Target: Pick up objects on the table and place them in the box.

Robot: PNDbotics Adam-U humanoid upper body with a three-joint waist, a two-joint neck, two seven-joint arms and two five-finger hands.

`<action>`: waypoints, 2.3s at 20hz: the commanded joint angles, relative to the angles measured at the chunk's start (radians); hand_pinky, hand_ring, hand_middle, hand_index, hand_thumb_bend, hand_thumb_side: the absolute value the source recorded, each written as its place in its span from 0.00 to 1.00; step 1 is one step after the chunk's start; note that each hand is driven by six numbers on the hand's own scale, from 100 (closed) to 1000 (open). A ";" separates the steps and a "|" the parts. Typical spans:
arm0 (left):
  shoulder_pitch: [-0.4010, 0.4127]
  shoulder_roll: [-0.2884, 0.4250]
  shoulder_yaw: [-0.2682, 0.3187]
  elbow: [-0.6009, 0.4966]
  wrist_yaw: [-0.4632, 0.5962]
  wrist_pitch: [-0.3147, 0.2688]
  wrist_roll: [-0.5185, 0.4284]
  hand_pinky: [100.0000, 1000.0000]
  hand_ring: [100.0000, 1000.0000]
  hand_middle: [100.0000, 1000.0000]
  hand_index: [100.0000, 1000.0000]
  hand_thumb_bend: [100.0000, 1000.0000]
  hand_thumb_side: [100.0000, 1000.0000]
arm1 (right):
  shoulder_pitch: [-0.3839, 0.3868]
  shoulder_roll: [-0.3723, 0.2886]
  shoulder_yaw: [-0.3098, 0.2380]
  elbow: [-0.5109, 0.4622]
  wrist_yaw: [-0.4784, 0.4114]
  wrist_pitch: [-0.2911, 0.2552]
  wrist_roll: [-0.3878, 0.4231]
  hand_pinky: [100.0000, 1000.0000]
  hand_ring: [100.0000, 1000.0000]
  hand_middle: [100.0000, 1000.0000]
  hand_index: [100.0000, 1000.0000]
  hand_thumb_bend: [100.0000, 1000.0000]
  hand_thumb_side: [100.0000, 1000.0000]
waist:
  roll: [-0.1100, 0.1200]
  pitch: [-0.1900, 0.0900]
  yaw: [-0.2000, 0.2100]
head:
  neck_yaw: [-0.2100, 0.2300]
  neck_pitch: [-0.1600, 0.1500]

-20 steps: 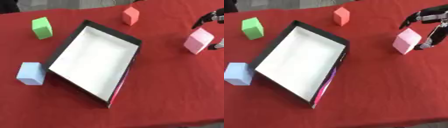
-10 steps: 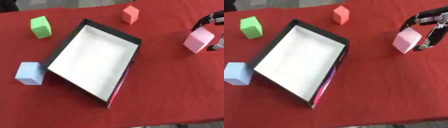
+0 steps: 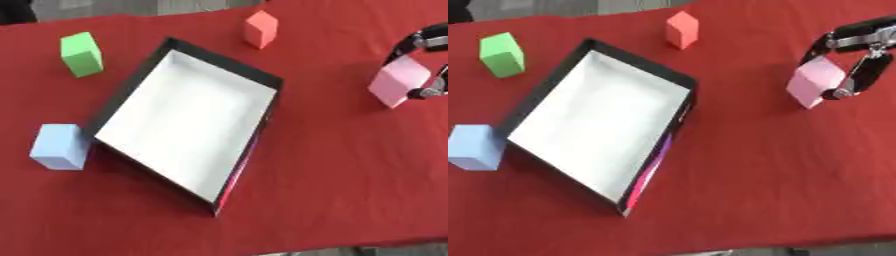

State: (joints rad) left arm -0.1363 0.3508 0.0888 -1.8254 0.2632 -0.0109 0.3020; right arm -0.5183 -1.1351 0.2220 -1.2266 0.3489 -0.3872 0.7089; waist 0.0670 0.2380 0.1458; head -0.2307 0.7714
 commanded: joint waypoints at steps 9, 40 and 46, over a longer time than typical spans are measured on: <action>-0.004 0.015 0.008 -0.016 0.003 -0.002 0.000 0.90 0.60 0.69 0.80 0.05 0.78 | -0.007 -0.039 -0.062 -0.075 -0.082 0.084 -0.181 0.81 0.64 0.36 0.44 0.00 0.00 | 0.000 0.004 0.002 | 0.008 -0.001; 0.082 0.135 0.088 -0.009 -0.043 -0.027 0.091 0.89 0.61 0.70 0.80 0.06 0.72 | -0.591 0.641 0.284 -0.403 -0.042 0.232 0.044 0.74 0.58 0.38 0.47 0.00 0.00 | -0.076 -0.120 -0.040 | 0.050 -0.001; 0.085 0.140 0.084 -0.010 -0.045 -0.027 0.088 0.89 0.61 0.70 0.80 0.06 0.73 | -0.535 0.695 0.343 -0.343 0.006 0.237 0.117 0.75 0.58 0.38 0.47 0.00 0.00 | -0.077 -0.112 -0.036 | 0.061 -0.001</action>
State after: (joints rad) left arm -0.0463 0.4581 0.1636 -1.8249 0.2226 -0.0359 0.3891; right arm -1.0380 -0.4420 0.5651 -1.5761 0.3419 -0.1488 0.8134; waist -0.0027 0.1478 0.1088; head -0.1740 0.7715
